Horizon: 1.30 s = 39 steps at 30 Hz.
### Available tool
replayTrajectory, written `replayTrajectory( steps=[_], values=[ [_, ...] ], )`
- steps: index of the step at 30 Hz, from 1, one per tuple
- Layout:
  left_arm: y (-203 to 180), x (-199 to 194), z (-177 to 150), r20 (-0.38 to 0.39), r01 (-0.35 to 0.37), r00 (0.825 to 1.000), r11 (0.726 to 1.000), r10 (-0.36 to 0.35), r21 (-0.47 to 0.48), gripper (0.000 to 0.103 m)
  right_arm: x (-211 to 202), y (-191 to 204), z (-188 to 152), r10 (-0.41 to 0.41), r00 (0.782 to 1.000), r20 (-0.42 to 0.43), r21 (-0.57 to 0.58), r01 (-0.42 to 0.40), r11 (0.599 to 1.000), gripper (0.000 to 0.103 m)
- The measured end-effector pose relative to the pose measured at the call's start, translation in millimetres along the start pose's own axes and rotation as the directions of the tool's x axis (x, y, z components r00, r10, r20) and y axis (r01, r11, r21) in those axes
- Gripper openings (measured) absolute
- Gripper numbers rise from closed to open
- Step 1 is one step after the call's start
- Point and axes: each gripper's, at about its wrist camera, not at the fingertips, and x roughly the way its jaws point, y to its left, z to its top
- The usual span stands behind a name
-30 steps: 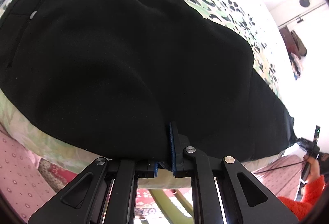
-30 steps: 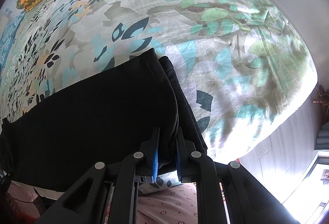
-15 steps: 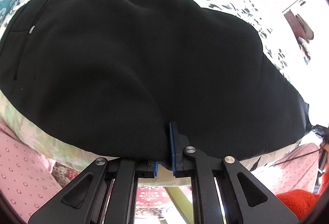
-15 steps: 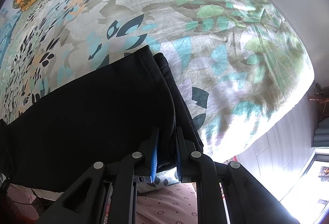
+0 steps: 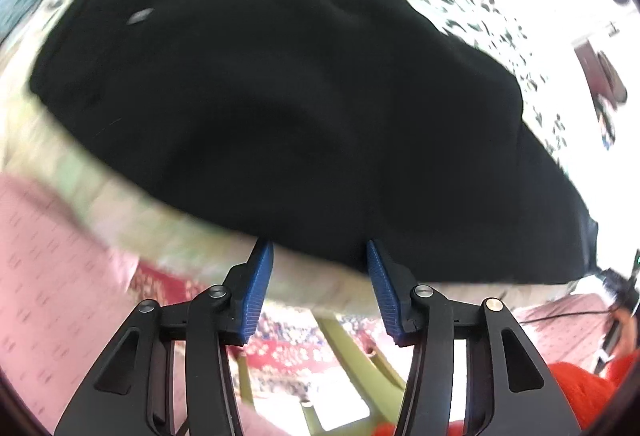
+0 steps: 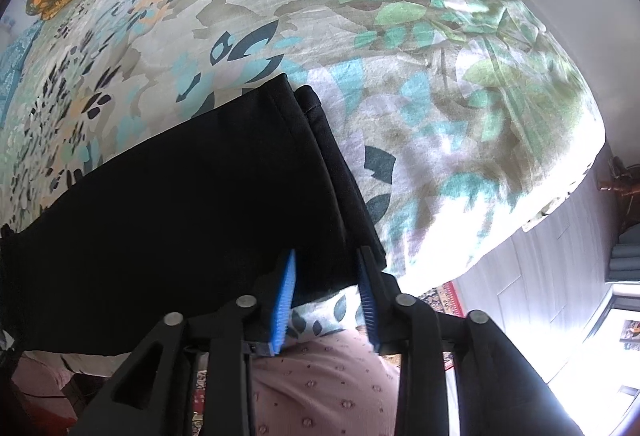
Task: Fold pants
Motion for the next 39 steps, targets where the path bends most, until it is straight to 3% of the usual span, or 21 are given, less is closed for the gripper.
replayTrajectory(
  steps=[1,3,5,6,8,10,13,17,19,21,24,26,27,29,30,31,32,34,37,39],
  values=[
    [6.4,-10.6,-0.5,0.020,-0.011,1.000,1.000,0.011,-0.008,0.050,-8.4,-0.4,-5.4,0.005,1.000,0.031,0.009,-0.005,1.000,0.060],
    [14.7,-32.5,7.0,0.095,-0.034,0.995,0.999,0.035,-0.008,0.051,-28.2,5.0,-12.9,-0.023,0.993,0.114,0.002,0.023,1.000,0.060],
    [18.3,-48.3,23.2,0.196,-0.049,0.979,0.999,0.049,-0.005,0.059,-46.9,20.1,-14.9,-0.022,0.979,0.204,-0.011,0.025,1.000,0.060],
    [18.1,-50.4,32.4,0.241,-0.066,0.968,0.998,0.064,0.000,0.066,-52.9,29.7,-13.9,0.014,0.972,0.233,-0.017,-0.010,1.000,0.060],
    [12.7,-41.5,53.6,0.305,-0.113,0.947,0.993,0.102,0.019,0.068,-54.4,55.0,-9.3,0.121,0.960,0.250,-0.028,-0.118,0.993,0.062],
    [10.7,-16.7,64.7,0.294,-0.207,0.937,0.977,0.187,0.039,0.068,-42.9,87.5,-7.4,0.210,0.949,0.234,-0.044,-0.206,0.978,0.066],
    [27.2,25.9,55.8,0.129,-0.339,0.934,0.940,0.332,0.038,0.065,-10.2,128.3,-12.8,0.297,0.940,0.166,-0.054,-0.292,0.955,0.066],
    [45.2,5.1,42.4,0.108,-0.367,0.924,0.930,0.366,-0.012,0.065,36.0,156.1,-34.3,0.295,0.953,0.070,-0.045,-0.292,0.955,0.067],
    [50.0,-7.1,44.7,0.127,-0.359,0.923,0.932,0.363,-0.047,0.062,33.8,168.7,-39.8,0.261,0.960,0.102,-0.096,-0.251,0.963,0.077],
    [48.7,-20.9,48.8,0.190,-0.306,0.932,0.951,0.309,-0.045,0.065,34.3,178.2,-41.7,0.282,0.955,0.088,-0.146,-0.268,0.952,0.083],
    [12.9,-23.4,73.3,0.224,-0.114,0.969,0.992,0.102,0.045,0.083,38.0,181.0,-43.3,0.263,0.961,0.085,-0.165,-0.247,0.955,0.084],
    [-20.4,-10.5,92.6,0.213,-0.011,0.977,0.989,-0.021,0.145,0.084,38.2,178.5,-43.5,0.280,0.955,0.094,-0.146,-0.265,0.953,0.085],
    [-39.8,1.8,103.9,0.201,-0.003,0.979,0.979,-0.039,0.203,0.084,38.9,176.3,-44.1,0.291,0.952,0.100,-0.133,-0.277,0.952,0.086],
    [-68.8,32.3,128.1,0.180,-0.047,0.984,0.958,-0.005,0.284,0.083,40.3,173.3,-45.0,0.308,0.945,0.108,-0.114,-0.296,0.948,0.086],
    [-77.9,46.8,138.6,0.175,-0.079,0.984,0.952,0.028,0.294,0.077,41.1,172.5,-45.1,0.313,0.944,0.109,-0.110,-0.301,0.947,0.086],
    [-80.2,64.9,152.2,0.179,-0.153,0.978,0.947,0.104,0.282,0.067,41.3,173.1,-44.6,0.314,0.943,0.108,-0.109,-0.302,0.947,0.086],
    [-75.4,80.6,166.1,0.190,-0.245,0.961,0.938,0.201,0.246,0.065,42.0,173.3,-44.3,0.311,0.944,0.106,-0.112,-0.300,0.947,0.086],
    [-61.9,81.2,184.4,0.230,-0.245,0.949,0.963,0.215,0.112,0.067,42.0,174.7,-44.2,0.302,0.947,0.104,-0.124,-0.289,0.949,0.086],
    [-47.4,62.3,184.5,0.264,-0.208,0.941,0.977,0.211,-0.042,0.068,40.8,175.2,-45.0,0.293,0.951,0.102,-0.143,-0.278,0.950,0.088],
    [-41.1,46.9,176.7,0.299,-0.219,0.926,0.973,0.229,-0.066,0.069,42.3,176.7,-44.4,0.300,0.949,0.096,-0.151,-0.284,0.947,0.093]
  ],
)
